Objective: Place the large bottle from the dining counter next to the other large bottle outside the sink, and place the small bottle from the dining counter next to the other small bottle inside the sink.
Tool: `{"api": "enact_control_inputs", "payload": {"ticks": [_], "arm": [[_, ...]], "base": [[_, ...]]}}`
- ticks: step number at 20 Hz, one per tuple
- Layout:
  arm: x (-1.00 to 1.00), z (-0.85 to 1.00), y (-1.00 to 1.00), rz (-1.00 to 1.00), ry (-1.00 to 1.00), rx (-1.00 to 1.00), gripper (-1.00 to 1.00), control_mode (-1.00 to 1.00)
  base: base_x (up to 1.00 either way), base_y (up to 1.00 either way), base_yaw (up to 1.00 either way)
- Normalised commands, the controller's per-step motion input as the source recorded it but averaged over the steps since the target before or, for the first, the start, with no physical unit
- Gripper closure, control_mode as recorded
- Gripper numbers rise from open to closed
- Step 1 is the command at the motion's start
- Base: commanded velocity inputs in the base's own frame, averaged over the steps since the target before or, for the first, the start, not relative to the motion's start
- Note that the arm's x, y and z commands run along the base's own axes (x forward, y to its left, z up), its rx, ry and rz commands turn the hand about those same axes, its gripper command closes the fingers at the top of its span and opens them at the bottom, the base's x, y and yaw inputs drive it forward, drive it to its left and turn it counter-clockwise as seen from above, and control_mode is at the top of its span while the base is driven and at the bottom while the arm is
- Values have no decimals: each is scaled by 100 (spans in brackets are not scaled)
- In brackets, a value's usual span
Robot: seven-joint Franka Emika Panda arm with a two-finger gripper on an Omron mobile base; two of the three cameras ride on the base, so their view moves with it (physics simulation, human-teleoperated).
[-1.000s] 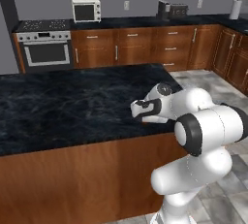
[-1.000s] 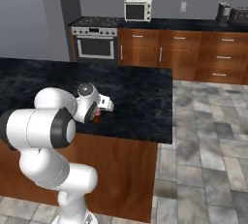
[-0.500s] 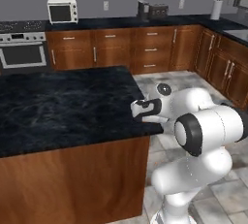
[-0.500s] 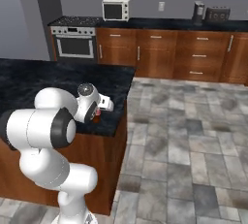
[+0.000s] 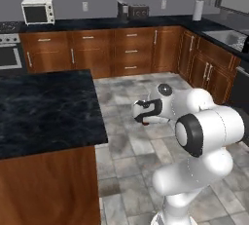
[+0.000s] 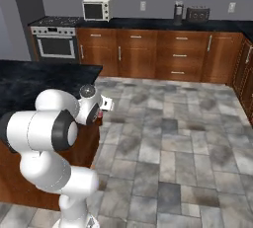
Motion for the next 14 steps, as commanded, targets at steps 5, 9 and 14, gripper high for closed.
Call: {"api": "enact_control_inputs", "payload": {"ticks": [5, 9, 14], "arm": [[0, 0, 0, 0, 0, 0, 100, 100], [0, 0, 0, 0, 0, 0, 100, 100], [0, 0, 0, 0, 0, 0, 100, 100]], "base": [[17, -80, -8], [38, -58, -26], [53, -25, -41]]}}
